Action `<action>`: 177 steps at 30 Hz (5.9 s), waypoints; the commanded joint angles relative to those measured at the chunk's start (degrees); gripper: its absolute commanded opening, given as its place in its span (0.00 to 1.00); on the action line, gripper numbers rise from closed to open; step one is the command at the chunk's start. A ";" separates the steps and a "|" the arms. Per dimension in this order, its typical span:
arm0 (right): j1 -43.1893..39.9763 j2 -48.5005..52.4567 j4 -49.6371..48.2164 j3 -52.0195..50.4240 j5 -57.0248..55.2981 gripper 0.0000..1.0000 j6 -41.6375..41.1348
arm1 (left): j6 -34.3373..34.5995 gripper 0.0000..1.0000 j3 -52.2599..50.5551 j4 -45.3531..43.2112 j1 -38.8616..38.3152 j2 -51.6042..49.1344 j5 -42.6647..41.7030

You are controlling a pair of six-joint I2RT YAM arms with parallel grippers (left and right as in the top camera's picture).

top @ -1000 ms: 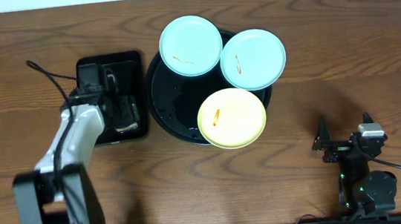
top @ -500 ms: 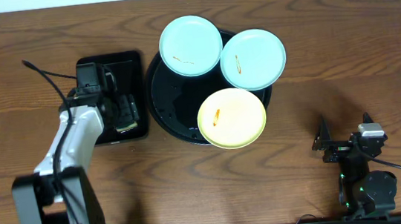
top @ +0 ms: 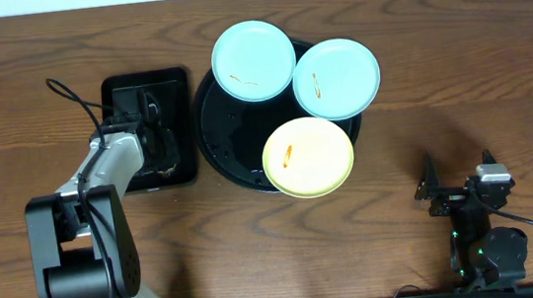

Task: Clean dirty plates on tray and stack at the side

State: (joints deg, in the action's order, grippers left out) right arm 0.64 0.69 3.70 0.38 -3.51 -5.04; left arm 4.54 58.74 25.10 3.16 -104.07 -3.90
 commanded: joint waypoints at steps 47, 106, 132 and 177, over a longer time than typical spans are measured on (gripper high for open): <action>-0.57 62.45 57.00 72.43 27.21 0.99 -0.68 | -0.09 0.07 0.24 3.39 0.00 28.85 -5.51; 26.38 91.21 27.98 50.05 3.93 0.23 -33.73 | 3.30 0.08 0.24 13.70 -0.02 28.83 -5.55; 30.25 85.81 27.08 59.54 -11.15 0.01 -19.45 | 3.23 0.08 0.24 14.10 -0.02 28.83 -5.53; 37.35 84.87 21.70 59.52 -20.00 0.01 -15.87 | -5.75 0.08 0.20 5.99 -6.14 23.61 -8.70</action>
State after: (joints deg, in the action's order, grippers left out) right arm 40.93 86.94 24.73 59.42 -33.39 -10.13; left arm -1.52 58.61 31.09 -2.90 -80.90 -10.68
